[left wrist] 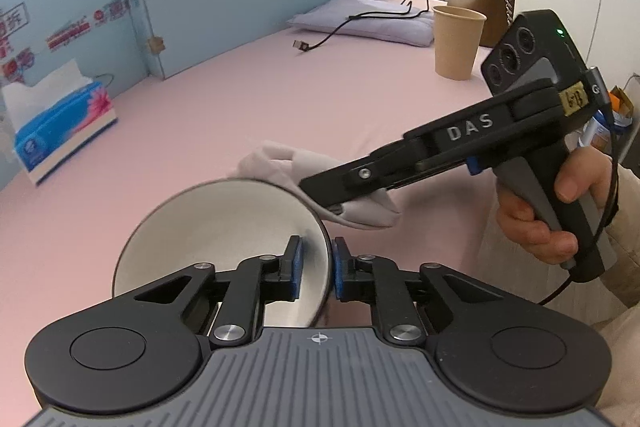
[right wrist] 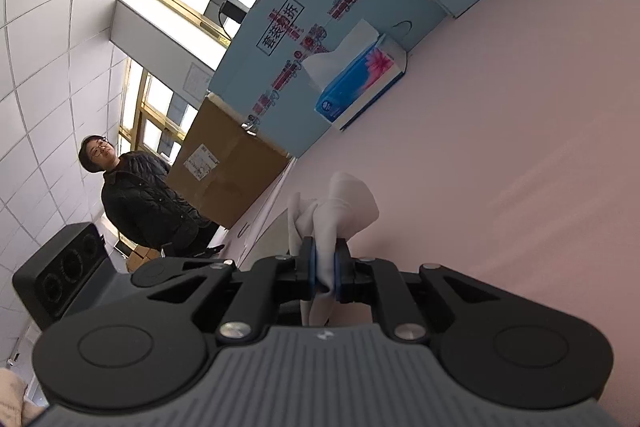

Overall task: Clean bowl
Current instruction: 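Rub the cloth along the bowl's outer wall with the right gripper while the left gripper holds the bowl, then wipe the cloth back and forth over the bowl's outside with the right gripper while the left gripper holds it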

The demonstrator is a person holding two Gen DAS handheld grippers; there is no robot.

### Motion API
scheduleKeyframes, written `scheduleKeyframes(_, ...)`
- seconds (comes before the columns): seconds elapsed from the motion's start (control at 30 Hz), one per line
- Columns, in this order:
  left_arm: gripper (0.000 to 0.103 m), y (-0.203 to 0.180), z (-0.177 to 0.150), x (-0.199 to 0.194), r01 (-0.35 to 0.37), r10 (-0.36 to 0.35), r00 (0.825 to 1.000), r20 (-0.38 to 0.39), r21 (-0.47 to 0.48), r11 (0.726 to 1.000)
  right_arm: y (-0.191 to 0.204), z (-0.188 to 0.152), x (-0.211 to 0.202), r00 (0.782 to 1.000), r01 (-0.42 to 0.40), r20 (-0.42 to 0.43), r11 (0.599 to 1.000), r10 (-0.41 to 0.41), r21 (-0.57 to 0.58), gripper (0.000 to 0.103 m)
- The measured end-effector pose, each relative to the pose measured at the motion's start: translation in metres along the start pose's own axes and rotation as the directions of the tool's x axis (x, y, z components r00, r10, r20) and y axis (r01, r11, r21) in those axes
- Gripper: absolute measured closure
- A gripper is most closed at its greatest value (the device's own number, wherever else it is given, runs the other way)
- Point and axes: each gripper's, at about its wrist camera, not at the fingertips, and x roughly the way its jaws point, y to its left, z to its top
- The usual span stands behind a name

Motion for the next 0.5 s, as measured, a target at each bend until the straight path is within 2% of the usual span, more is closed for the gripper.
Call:
scheduleKeyframes(0.17, 0.089, 0.000, -0.008, -0.009, -0.016, 0.017, 1.000, 0.014, -0.043, 0.999, 0.001, -0.004, 0.005, 1.000, -0.016, -0.010, 1.000, 0.016, 0.013, 0.092)
scheduleKeyframes(0.5, 0.089, -0.002, -0.015, -0.017, -0.014, 0.014, 1.000, 0.011, -0.021, 1.000, 0.001, 0.005, 0.022, 0.999, -0.026, -0.018, 0.999, 0.027, 0.028, 0.092)
